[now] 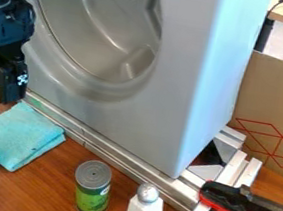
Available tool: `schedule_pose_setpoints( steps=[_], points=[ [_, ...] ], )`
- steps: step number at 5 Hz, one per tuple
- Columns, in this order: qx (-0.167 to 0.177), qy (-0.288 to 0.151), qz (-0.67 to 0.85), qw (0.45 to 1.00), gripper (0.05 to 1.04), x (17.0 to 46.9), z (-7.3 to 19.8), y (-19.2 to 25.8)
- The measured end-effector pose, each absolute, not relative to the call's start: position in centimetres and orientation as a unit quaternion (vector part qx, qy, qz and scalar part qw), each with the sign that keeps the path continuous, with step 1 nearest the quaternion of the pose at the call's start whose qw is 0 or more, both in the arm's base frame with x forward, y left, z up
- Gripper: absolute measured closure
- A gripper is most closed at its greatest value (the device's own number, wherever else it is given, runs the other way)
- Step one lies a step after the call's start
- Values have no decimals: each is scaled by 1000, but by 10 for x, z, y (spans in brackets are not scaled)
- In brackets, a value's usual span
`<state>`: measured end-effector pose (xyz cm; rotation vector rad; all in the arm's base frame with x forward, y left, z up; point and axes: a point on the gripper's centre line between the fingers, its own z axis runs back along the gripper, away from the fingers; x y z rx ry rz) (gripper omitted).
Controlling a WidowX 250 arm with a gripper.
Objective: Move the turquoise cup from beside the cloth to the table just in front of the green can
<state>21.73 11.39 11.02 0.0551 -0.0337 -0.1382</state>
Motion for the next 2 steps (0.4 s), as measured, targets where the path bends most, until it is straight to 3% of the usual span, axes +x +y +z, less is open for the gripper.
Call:
schedule_pose_setpoints(
  steps=[1,2],
  points=[
    [22,-8,-72,997,83,214,104,113],
    [20,-18,-98,995,83,190,93,115]
  ],
)
